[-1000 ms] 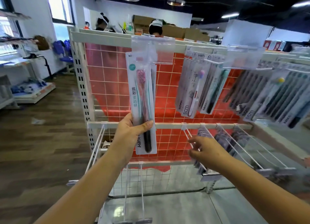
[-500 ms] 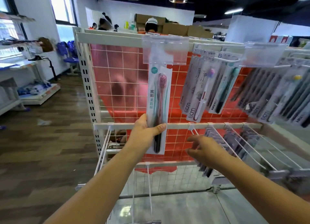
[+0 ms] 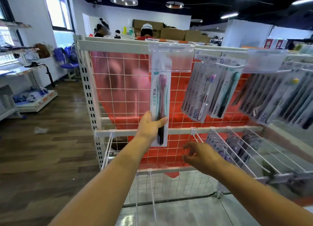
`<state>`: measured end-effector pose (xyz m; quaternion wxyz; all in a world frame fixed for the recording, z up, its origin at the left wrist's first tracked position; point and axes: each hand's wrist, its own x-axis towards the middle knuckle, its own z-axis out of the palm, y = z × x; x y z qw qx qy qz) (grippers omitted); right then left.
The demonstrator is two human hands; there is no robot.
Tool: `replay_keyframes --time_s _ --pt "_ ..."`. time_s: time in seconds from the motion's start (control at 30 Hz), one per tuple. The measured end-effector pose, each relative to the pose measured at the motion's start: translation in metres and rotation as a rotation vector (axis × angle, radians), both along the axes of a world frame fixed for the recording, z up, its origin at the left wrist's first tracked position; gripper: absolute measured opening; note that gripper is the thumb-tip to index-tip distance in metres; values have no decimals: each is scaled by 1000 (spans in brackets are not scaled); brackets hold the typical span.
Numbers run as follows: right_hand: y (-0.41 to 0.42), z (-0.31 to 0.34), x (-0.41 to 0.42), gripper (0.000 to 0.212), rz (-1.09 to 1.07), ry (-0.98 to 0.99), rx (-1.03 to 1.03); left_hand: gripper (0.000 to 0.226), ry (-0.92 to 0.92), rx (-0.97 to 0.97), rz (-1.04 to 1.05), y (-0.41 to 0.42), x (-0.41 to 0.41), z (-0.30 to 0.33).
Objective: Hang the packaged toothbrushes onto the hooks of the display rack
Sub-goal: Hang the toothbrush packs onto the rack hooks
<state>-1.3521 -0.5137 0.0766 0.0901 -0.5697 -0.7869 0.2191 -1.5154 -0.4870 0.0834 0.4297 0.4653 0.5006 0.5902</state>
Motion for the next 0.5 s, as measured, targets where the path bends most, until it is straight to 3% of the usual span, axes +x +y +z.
replay_keyframes --time_s 0.27,0.5 --pt "-5 2 0 36 -19 -27 -3 23 -30 18 -52 0 -5 -4" --pt "-3 9 -4 41 -31 -75 4 29 317 -144 -115 -11 -26 -38"
